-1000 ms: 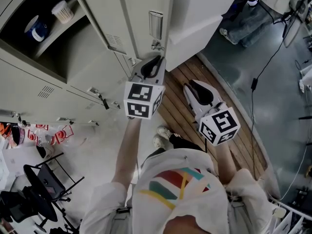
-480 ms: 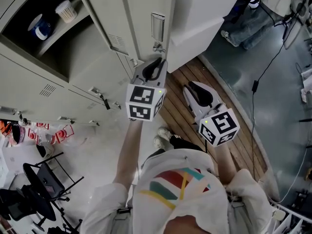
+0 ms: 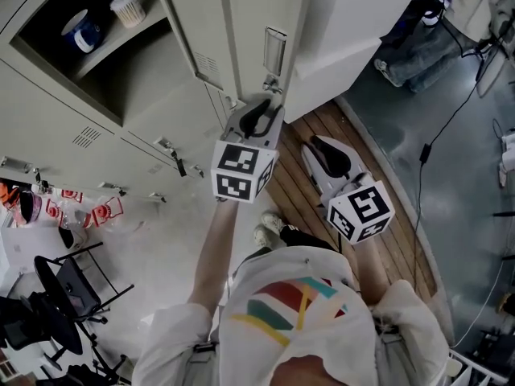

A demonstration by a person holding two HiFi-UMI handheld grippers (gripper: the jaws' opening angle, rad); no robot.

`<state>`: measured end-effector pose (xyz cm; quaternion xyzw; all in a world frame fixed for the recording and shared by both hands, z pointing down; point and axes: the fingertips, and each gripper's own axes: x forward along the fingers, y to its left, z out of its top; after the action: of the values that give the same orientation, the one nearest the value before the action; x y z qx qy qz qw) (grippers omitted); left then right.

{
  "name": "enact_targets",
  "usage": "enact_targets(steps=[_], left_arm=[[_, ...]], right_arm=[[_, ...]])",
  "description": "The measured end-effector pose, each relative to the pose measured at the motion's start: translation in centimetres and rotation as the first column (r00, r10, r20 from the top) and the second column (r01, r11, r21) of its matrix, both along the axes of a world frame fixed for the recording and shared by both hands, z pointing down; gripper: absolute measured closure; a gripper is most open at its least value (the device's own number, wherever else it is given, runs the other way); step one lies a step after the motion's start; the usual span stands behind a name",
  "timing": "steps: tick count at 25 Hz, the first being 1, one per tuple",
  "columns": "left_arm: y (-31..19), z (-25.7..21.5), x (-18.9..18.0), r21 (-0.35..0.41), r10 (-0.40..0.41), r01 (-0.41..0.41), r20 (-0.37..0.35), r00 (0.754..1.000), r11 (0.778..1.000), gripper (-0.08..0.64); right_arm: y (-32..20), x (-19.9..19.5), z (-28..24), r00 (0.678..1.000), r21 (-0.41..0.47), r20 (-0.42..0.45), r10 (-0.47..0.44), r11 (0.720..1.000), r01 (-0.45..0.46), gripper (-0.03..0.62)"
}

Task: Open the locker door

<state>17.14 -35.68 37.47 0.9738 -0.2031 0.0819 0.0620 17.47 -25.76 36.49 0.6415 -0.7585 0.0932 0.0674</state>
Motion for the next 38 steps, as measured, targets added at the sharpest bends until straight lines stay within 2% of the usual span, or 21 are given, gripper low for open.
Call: enact_targets(steps=[15,22,26,29,33,35,38], left_arm=[[0.2,-0.4,-2.2,-0.020,-0.017,0.016,-0.028,0.999,1.000,0.440],[-0.5,-1.5,-5.4,-0.004,-0.103,0.103,-0.041,0.994,0.995,0.440],[-1.1,-2.5,-8.3,0.047,-0.181,0.183,-0.049,0.982,0.982,0.460],[-1.4,-3.9,-10.6,0.082,-0.254,0.260,-0.080,0.964,0.962,0.520],[-1.5,-6.2,-13.7,0.104,-0.357,0.373,-0.146,0.923,0.922,0.535],[-1.3,-7.3,-15.6,0.096,-0.417,0.439,-0.184,0.890,0.893,0.538],[-0.9,-8.4,-18.8,0.089,-0.518,0.545,-0.217,0.827,0.834,0.540]], right_arm=[[-1.3,-1.6,0.4,0.998,-0.014,0.014,-0.065,0.998,0.065,0.523],[-2.7,-3.2,0.2,0.993,-0.001,0.025,-0.117,0.993,0.117,0.523],[-3.9,-4.7,-0.5,0.986,0.026,0.028,-0.162,0.987,0.161,0.528],[-4.8,-5.9,-1.6,0.982,0.062,0.013,-0.190,0.980,0.189,0.535],[-6.2,-7.0,-3.9,0.984,0.144,-0.003,-0.176,0.974,0.175,0.551],[-6.8,-7.6,-5.3,0.985,0.192,-0.005,-0.172,0.967,0.170,0.565],[-7.2,-9.2,-7.5,0.983,0.267,-0.023,-0.182,0.946,0.182,0.577]])
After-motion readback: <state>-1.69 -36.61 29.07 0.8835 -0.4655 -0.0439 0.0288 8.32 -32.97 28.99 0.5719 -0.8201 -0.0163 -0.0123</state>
